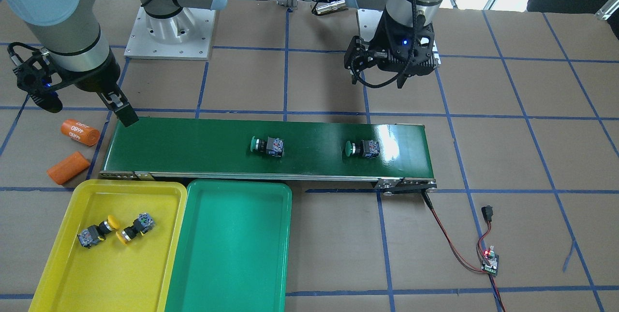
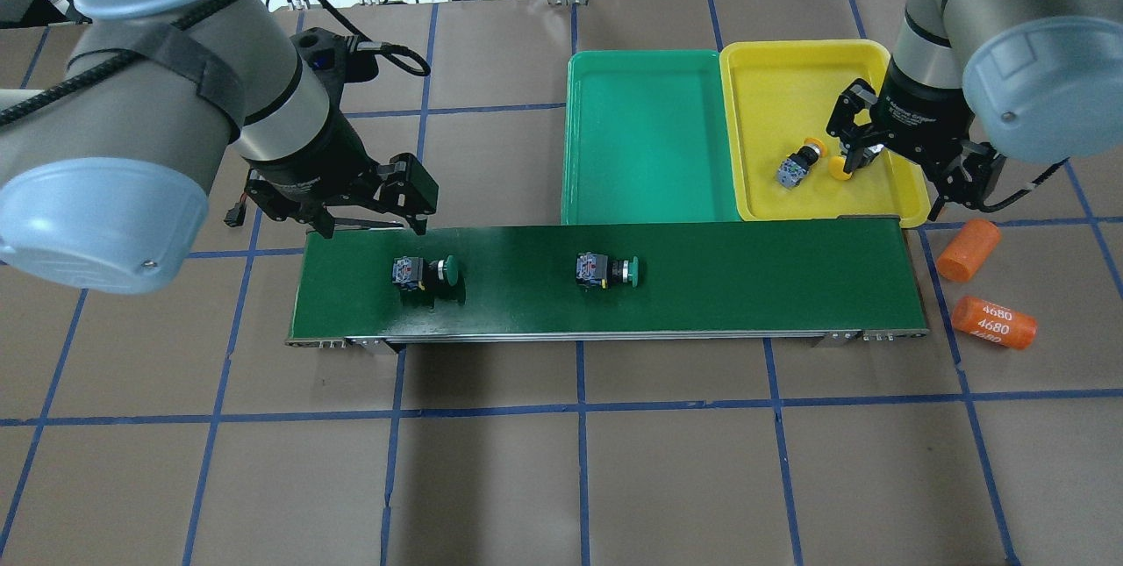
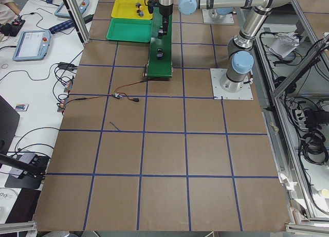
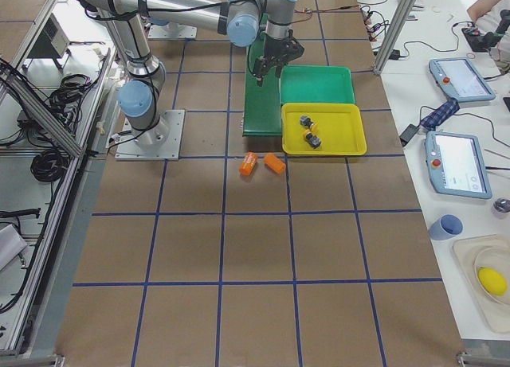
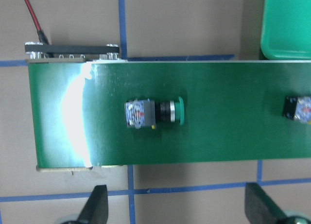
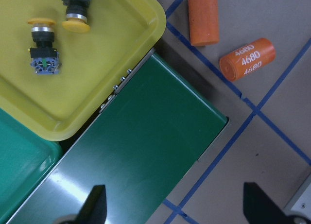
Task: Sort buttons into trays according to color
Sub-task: 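Lower the right gripper and grasp the nearer green button on the conveyor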
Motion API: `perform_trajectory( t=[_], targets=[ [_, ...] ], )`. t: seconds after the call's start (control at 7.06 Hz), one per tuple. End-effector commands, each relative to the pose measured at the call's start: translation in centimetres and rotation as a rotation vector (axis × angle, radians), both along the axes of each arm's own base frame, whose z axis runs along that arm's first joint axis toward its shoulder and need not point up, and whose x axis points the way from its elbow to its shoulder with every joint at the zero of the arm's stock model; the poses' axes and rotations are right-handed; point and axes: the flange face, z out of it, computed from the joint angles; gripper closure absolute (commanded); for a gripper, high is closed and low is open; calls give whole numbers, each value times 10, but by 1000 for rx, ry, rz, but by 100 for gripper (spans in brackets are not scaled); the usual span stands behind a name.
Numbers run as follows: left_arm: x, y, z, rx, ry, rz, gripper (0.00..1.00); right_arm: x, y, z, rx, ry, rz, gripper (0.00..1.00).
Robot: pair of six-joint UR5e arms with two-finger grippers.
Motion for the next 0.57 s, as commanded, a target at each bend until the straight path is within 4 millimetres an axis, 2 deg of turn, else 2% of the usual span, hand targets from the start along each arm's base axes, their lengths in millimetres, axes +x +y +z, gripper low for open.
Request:
perform_trajectory(
  t=[0.0,0.28,0.43],
  targets=[
    [-5,13,28,6,-5,-14,0,19,3,1,-18,-153,-108,0],
    [-3,9,65,-44,1,2,0,26,11,-27,17,-157,-127,0],
    [-1,8,62,-44,-2,5,0,29,15,-36,29,-146,-205,0]
  ],
)
